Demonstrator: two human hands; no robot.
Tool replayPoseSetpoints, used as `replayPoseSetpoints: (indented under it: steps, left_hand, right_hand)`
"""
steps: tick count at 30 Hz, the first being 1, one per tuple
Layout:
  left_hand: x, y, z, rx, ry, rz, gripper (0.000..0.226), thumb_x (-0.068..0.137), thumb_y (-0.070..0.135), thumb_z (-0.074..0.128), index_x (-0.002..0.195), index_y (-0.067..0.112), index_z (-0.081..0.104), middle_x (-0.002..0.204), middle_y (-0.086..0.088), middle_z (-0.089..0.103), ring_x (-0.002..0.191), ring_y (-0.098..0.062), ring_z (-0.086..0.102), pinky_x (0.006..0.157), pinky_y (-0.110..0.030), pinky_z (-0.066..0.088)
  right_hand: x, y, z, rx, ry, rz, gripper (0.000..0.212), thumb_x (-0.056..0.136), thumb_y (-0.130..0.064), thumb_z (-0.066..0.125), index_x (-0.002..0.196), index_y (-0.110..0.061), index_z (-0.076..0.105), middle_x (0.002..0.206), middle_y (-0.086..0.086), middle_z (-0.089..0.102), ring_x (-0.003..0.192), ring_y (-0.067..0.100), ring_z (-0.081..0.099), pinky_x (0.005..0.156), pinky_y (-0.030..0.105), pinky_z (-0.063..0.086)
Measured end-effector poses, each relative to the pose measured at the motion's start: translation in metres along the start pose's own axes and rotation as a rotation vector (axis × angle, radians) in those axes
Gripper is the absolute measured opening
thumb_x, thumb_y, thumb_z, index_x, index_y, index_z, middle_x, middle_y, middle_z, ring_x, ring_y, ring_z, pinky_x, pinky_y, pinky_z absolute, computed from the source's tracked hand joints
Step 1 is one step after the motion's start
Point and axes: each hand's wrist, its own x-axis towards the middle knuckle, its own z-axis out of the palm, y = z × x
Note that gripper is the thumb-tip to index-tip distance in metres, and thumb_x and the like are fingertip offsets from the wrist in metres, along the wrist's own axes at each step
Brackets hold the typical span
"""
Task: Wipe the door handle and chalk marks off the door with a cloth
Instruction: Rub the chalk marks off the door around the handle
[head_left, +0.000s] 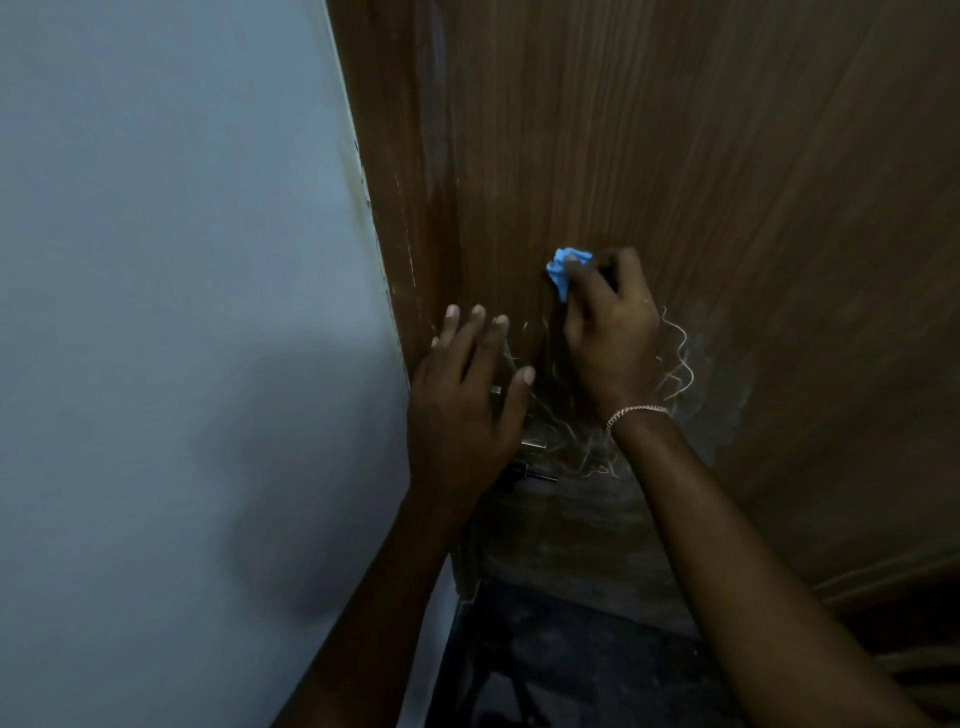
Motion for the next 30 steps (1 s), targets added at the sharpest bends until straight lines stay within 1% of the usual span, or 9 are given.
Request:
replayPoseSetpoints:
  steps: [3,6,11,15,17,20,23,28,30]
  left_hand:
    - [0.003,0.001,0.003,0.028,0.001,0.034,0.056,0.101,0.047,0.052,0.148,0.018,0.049,0.160,-0.004,0.039,0.155,-0.017,0.023,0.124,-0.043,0.028]
    - [0.003,-0.001,0.003,0.013,0.013,0.023,0.054,0.101,0.048,0.050,0.147,0.019,0.051,0.160,-0.002,0.040,0.154,-0.015,0.025,0.123,-0.043,0.031]
    - [0.000,-0.002,0.006,-0.025,0.004,-0.018,0.052,0.100,0.044,0.055,0.145,0.018,0.054,0.158,-0.001,0.044,0.152,-0.015,0.031,0.120,-0.043,0.037]
    - [0.003,0.003,0.010,-0.073,-0.014,-0.010,0.051,0.100,0.041,0.057,0.144,0.016,0.055,0.156,-0.003,0.047,0.151,-0.016,0.034,0.115,-0.046,0.043]
    - [0.003,0.001,0.009,-0.070,-0.009,-0.022,0.050,0.100,0.040,0.057,0.143,0.016,0.055,0.155,-0.003,0.048,0.150,-0.015,0.035,0.114,-0.045,0.044]
    - [0.004,0.002,0.008,-0.061,-0.009,-0.042,0.049,0.099,0.039,0.058,0.143,0.016,0.056,0.154,-0.001,0.049,0.149,-0.014,0.036,0.114,-0.042,0.045]
    - [0.008,0.008,0.011,-0.069,-0.021,-0.037,0.048,0.100,0.038,0.057,0.142,0.016,0.056,0.153,-0.001,0.050,0.149,-0.013,0.037,0.114,-0.040,0.046]
    - [0.010,0.008,0.012,-0.097,-0.027,-0.033,0.047,0.100,0.038,0.057,0.141,0.016,0.058,0.153,-0.001,0.051,0.148,-0.013,0.038,0.113,-0.040,0.046]
    - [0.008,0.005,0.011,-0.092,-0.022,-0.045,0.047,0.100,0.037,0.056,0.141,0.016,0.058,0.153,-0.001,0.051,0.148,-0.013,0.038,0.113,-0.039,0.047]
  right_hand:
    - [0.003,-0.011,0.009,-0.022,-0.066,-0.061,0.024,0.092,-0.006,0.062,0.115,-0.003,0.066,0.105,0.014,0.059,0.091,0.022,0.059,0.074,0.029,0.053]
    - [-0.022,-0.001,0.004,-0.049,-0.172,-0.059,0.028,0.089,-0.004,0.066,0.117,-0.002,0.066,0.108,0.016,0.060,0.093,0.025,0.060,0.075,0.035,0.056]
    - [-0.008,0.010,-0.003,0.024,0.031,-0.002,0.020,0.091,-0.001,0.060,0.109,-0.002,0.069,0.099,0.013,0.057,0.086,0.022,0.059,0.073,0.031,0.051]
    - [-0.013,-0.003,0.009,-0.021,-0.068,-0.044,0.023,0.091,-0.005,0.063,0.113,-0.001,0.067,0.103,0.014,0.060,0.090,0.023,0.060,0.074,0.030,0.053]
    - [-0.031,0.003,0.005,-0.030,-0.134,-0.025,0.023,0.091,-0.007,0.064,0.113,0.000,0.068,0.104,0.015,0.061,0.090,0.024,0.060,0.075,0.034,0.055]
    - [-0.035,0.021,-0.010,0.008,-0.020,0.043,0.022,0.091,-0.002,0.061,0.110,-0.001,0.070,0.101,0.016,0.059,0.089,0.026,0.061,0.074,0.040,0.054]
    - [-0.012,0.023,-0.010,0.024,0.112,0.053,0.023,0.090,0.000,0.057,0.109,-0.004,0.069,0.102,0.013,0.058,0.090,0.026,0.061,0.075,0.036,0.053]
    - [-0.034,0.020,-0.007,-0.020,-0.009,0.021,0.020,0.089,-0.001,0.060,0.106,-0.001,0.071,0.101,0.015,0.062,0.089,0.026,0.061,0.075,0.034,0.053]
    - [-0.039,0.033,-0.019,0.006,0.047,0.086,0.020,0.089,0.000,0.061,0.106,-0.002,0.071,0.102,0.013,0.060,0.090,0.023,0.061,0.076,0.034,0.053]
